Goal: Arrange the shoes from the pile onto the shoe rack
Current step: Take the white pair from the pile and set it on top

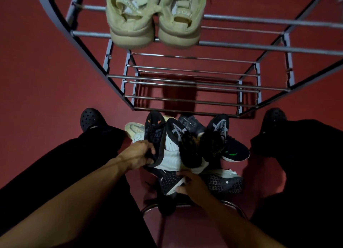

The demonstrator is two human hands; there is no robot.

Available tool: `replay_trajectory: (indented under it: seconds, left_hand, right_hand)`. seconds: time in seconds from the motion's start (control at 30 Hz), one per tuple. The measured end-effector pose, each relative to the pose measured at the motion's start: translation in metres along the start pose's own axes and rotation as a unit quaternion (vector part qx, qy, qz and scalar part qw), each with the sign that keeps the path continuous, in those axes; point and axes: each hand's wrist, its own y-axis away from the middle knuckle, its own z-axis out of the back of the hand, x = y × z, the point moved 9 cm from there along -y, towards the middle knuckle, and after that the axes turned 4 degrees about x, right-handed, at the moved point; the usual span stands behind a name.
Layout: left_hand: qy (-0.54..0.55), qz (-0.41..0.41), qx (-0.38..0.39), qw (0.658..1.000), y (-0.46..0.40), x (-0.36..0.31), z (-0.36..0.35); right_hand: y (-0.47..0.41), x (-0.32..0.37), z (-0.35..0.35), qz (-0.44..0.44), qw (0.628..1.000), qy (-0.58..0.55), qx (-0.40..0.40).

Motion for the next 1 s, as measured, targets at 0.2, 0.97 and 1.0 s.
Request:
replay_trajectory:
  seconds: [0.2,0.97,1.0]
  left_hand:
    - [-0.002,-0.039,-0.041,0.998,0.007,-0.021,0.017]
    - [0.031,0.032,-0.08,0.996,0.017,-0.029,0.028]
    - [0.014,0.039,-0.083,0.996,0.016,-0.026,0.028]
  right_hand:
    - [0.012,0.032,0.023,0.085,0.995,0.04,-0.031]
    - [0.019,0.122,0.178,0.041,0.964,0.078,-0.251]
    - [0.022,0.123,0.185,0.036,0.959,0.116,-0.257]
